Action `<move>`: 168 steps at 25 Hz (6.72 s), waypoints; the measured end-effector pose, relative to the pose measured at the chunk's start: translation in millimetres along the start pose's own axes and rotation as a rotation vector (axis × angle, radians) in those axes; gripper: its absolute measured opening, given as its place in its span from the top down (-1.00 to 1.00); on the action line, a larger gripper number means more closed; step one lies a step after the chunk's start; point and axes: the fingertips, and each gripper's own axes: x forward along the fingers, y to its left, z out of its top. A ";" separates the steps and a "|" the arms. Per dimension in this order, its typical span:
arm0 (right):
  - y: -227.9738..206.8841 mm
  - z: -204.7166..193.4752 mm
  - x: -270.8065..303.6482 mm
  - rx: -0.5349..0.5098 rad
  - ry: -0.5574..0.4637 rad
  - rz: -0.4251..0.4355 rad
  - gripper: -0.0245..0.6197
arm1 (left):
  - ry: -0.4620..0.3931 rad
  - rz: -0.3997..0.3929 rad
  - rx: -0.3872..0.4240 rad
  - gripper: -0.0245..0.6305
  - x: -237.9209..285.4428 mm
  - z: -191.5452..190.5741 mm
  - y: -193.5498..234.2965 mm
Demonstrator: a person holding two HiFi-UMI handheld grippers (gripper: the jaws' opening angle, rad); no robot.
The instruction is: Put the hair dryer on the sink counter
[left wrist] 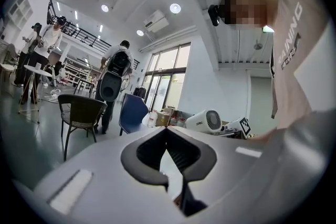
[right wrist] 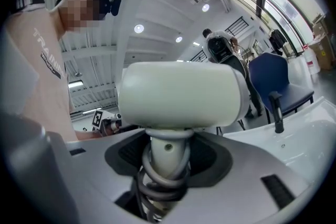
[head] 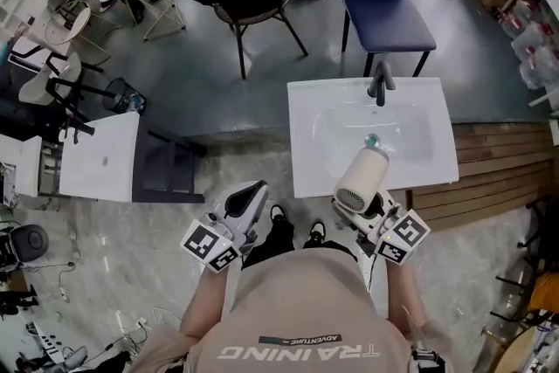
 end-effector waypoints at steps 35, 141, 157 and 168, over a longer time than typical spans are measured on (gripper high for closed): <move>-72.6 -94.5 134.0 0.159 0.341 -0.394 0.25 | -0.041 -0.251 -0.014 0.90 -9.2 22.2 114.8; -142.0 -221.0 136.7 0.289 0.922 -0.558 0.24 | -0.050 -0.051 -0.054 0.90 -56.8 1.7 129.7; -111.8 -146.2 113.0 0.184 0.628 -0.447 0.24 | -0.026 -0.108 -0.019 0.90 -31.0 11.1 110.5; -32.4 -49.7 142.2 -0.063 0.338 -0.158 0.45 | -0.022 -0.089 0.005 0.90 -19.3 23.7 116.5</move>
